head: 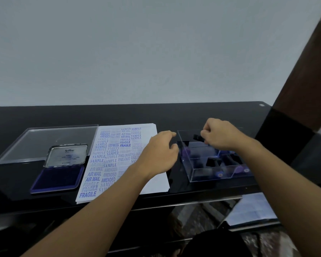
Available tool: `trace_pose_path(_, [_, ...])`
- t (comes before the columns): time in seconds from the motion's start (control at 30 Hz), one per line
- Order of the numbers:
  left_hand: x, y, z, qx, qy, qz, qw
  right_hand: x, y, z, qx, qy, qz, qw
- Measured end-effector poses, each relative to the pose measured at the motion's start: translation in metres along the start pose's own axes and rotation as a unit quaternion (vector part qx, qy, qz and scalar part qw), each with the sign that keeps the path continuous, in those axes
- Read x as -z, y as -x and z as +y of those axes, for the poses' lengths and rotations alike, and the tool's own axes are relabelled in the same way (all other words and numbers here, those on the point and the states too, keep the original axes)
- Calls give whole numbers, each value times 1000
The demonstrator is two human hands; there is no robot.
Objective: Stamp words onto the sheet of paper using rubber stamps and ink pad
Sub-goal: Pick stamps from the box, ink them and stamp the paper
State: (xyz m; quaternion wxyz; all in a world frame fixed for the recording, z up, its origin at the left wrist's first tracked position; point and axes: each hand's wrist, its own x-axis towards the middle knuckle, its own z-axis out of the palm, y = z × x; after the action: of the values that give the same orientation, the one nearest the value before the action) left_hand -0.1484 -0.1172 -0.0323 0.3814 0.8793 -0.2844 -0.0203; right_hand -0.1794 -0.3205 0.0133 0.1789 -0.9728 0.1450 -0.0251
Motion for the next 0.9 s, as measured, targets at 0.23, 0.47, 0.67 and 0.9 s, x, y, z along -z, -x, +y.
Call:
trace_pose_path(0.23, [-19,-14,4,-10,-13,-2,1000,-21,-16,-3,13,47,-15,999])
trace_pose_path(0.47, [-32,-18,2,-12,-19,-13,1000,-32,-19,3,15,27,-12,999])
trace_pose_path(0.67, [-38,-18,0,-10,-18,-6,1000,-29,-21,4,14,40,-31,999])
trace_pose_path(0.9, [-36,-18,1,-16,-37,-9,999,-28,-24,-1,-10,41,-44,998])
